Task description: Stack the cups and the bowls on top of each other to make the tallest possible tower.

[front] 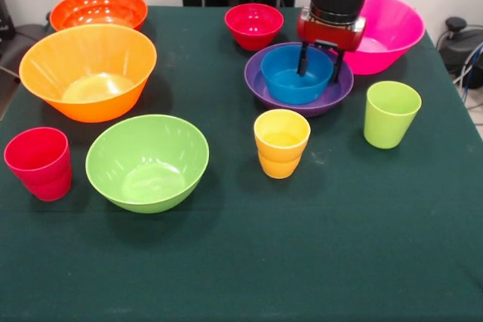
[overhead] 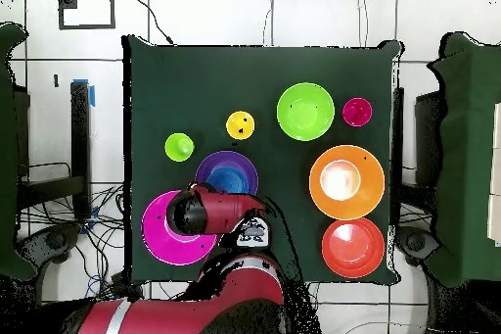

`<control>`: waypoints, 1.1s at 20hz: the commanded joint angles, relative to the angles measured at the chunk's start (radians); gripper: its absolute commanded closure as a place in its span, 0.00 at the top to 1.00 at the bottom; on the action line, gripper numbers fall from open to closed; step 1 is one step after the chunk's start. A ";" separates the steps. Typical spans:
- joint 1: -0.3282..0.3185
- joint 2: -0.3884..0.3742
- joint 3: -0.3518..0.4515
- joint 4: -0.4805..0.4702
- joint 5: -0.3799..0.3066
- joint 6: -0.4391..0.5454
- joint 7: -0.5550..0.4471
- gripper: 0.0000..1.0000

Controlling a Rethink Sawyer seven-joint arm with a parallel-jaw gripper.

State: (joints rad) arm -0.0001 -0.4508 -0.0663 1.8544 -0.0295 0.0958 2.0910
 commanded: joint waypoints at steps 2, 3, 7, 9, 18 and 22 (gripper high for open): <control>-0.041 -0.017 0.079 0.051 0.012 -0.029 0.147 1.00; -0.047 -0.039 0.082 0.064 0.012 -0.014 0.143 1.00; -0.079 -0.119 0.105 0.120 0.001 0.016 0.128 1.00; -0.106 -0.157 0.128 0.144 -0.002 0.038 0.114 1.00; -0.156 -0.238 0.173 0.186 -0.001 0.103 0.079 1.00; -0.155 -0.226 0.176 0.181 0.000 0.093 0.083 1.00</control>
State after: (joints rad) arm -0.1447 -0.6694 -0.0104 1.9869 -0.0301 0.0968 2.0910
